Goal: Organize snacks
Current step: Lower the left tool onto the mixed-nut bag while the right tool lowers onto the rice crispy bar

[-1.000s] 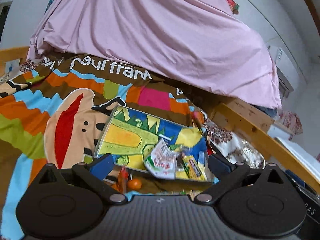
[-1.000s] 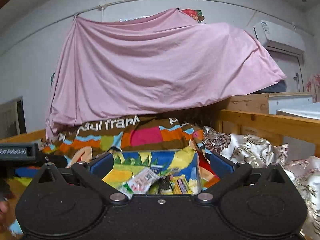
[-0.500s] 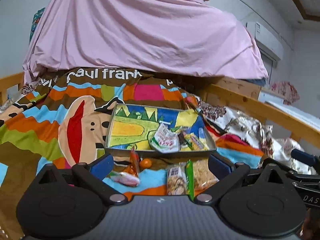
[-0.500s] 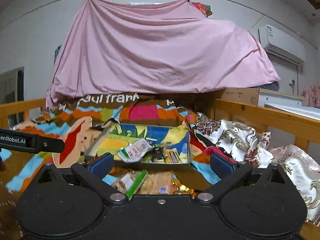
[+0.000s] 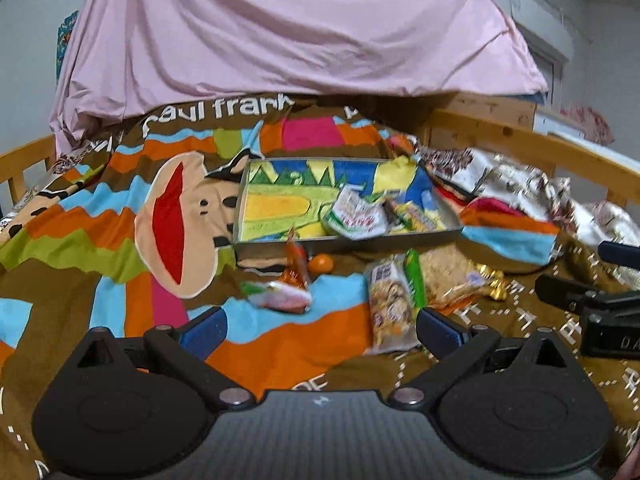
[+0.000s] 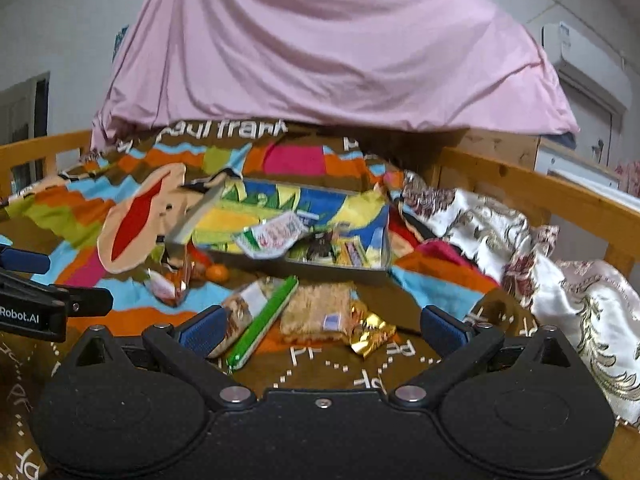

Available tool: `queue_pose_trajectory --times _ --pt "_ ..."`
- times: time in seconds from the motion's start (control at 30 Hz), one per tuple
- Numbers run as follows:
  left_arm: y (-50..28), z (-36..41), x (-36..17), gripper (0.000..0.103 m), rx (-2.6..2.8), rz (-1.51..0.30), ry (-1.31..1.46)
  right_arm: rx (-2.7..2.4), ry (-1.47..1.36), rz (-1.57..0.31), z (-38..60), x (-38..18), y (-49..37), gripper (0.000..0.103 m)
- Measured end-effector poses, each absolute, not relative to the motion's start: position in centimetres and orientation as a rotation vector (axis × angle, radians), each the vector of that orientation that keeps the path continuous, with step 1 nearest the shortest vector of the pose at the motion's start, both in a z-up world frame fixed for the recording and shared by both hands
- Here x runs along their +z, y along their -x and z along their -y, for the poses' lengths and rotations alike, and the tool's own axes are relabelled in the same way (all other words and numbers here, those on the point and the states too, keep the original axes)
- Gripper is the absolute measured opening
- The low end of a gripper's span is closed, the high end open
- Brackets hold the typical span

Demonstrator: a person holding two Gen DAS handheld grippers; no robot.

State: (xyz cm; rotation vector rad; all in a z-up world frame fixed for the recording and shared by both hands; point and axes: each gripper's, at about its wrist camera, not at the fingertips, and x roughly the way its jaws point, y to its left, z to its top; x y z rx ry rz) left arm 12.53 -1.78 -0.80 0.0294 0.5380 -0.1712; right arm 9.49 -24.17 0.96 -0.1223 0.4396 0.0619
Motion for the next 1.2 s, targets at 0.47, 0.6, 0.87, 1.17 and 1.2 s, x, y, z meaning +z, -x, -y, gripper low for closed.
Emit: queue_pose_trajectory --times 0.47,0.6,0.87,1.17,1.2 --pt "-13.9 2.2 -1.9 0.103 -0.141 -0.608 -0.061 0.104 0.183 -0.507 23.3 0.3 -10.5 0.102" --pt "-15.0 2.7 -2.0 0.103 -0.121 -0.655 -0.071 0.175 0.302 -0.494 22.3 -0.1 -10.8 0.102" --pt "-16.8 4.8 -2.2 0.103 -0.089 -0.625 -0.218 0.188 0.454 -0.423 23.3 -0.7 -13.3 0.102" --pt "-20.6 6.9 -3.7 0.103 -0.241 -0.718 -0.199 0.157 0.433 -0.461 26.1 -2.4 -18.0 0.102" --pt "-21.0 7.0 -3.9 0.103 -0.255 -0.733 -0.185 0.165 0.432 -0.461 26.1 -2.5 -18.2 0.102"
